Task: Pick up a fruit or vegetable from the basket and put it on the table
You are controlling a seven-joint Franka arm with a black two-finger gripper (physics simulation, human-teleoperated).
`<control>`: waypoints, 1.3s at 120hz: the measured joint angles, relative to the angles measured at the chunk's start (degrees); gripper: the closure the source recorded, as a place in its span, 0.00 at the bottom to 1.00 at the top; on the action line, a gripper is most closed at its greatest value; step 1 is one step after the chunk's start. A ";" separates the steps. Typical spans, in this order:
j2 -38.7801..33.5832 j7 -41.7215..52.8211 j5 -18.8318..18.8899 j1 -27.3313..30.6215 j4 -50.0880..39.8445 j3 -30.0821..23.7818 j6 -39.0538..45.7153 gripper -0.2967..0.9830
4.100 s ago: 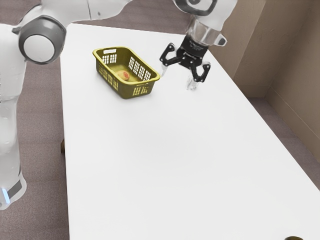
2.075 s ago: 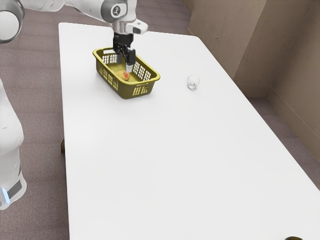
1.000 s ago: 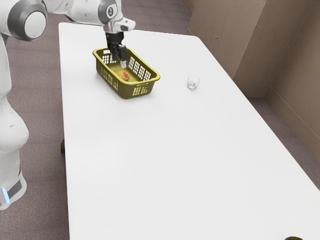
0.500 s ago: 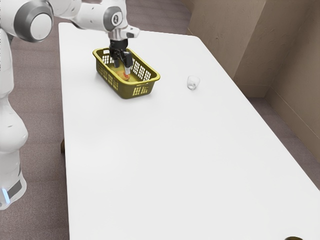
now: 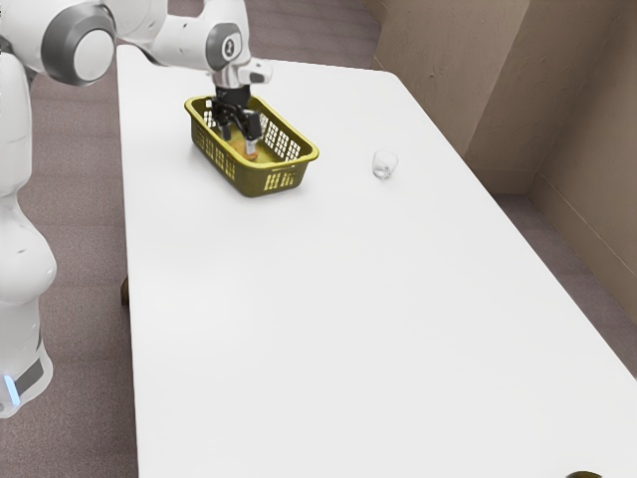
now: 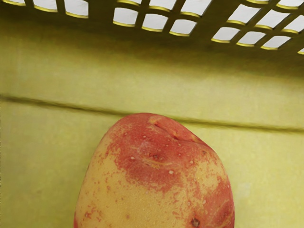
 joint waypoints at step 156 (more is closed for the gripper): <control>2.53 -2.11 1.49 -1.36 -0.66 0.08 3.30 0.42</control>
